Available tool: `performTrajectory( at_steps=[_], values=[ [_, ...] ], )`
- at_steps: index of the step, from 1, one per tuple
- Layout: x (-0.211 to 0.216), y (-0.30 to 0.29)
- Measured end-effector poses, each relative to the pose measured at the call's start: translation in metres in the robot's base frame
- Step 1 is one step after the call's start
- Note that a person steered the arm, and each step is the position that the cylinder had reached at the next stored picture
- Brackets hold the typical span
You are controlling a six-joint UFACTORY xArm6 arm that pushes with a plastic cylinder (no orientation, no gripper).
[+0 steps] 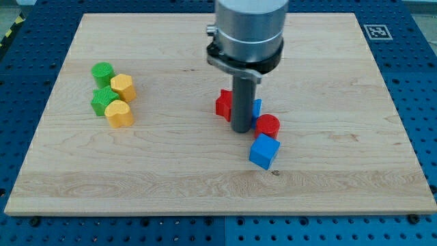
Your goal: Nudge the red star a bit left
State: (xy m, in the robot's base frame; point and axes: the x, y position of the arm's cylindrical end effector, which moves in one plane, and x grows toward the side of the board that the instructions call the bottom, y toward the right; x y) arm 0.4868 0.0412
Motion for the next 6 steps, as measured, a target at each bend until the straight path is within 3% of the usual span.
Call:
performTrajectory(
  at_steps=[2, 5, 6],
  values=[
    [-0.016, 0.042],
    [-0.011, -0.006],
    [0.001, 0.009]
  ],
)
